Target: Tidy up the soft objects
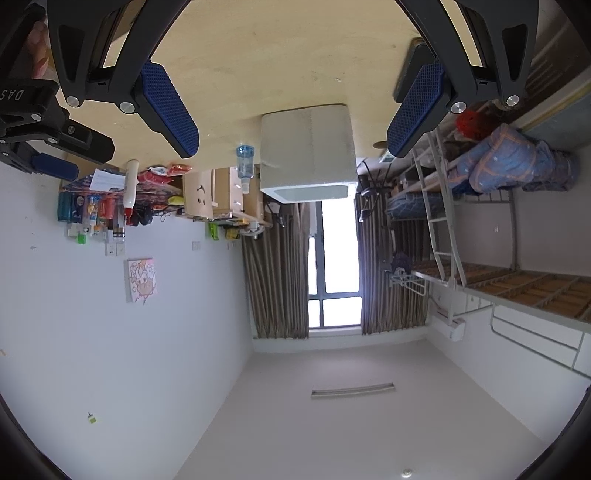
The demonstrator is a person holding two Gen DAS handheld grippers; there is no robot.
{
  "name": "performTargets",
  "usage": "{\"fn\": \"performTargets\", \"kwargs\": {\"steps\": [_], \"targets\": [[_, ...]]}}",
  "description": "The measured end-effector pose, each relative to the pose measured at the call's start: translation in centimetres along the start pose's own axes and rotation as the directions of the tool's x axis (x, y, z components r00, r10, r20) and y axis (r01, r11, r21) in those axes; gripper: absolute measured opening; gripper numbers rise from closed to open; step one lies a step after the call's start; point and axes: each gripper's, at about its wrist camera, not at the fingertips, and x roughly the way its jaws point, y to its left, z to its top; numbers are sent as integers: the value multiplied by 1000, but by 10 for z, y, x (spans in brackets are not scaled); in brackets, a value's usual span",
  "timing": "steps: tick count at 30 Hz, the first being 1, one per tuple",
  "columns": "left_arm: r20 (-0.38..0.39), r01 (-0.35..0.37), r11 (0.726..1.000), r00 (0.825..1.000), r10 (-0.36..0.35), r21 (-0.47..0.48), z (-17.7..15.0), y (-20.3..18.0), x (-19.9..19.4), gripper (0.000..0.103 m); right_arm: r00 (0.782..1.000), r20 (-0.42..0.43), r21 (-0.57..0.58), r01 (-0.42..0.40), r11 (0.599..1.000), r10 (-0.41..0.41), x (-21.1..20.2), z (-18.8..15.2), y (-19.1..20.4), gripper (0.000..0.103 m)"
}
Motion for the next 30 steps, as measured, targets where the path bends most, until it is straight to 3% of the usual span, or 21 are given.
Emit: {"fn": "performTargets", "kwargs": {"steps": [30], "targets": [[-40, 6, 1000, 999, -6, -5, -2, 2, 3, 102, 999, -42, -16, -9, 1000, 8, -2, -7, 7, 103]]}}
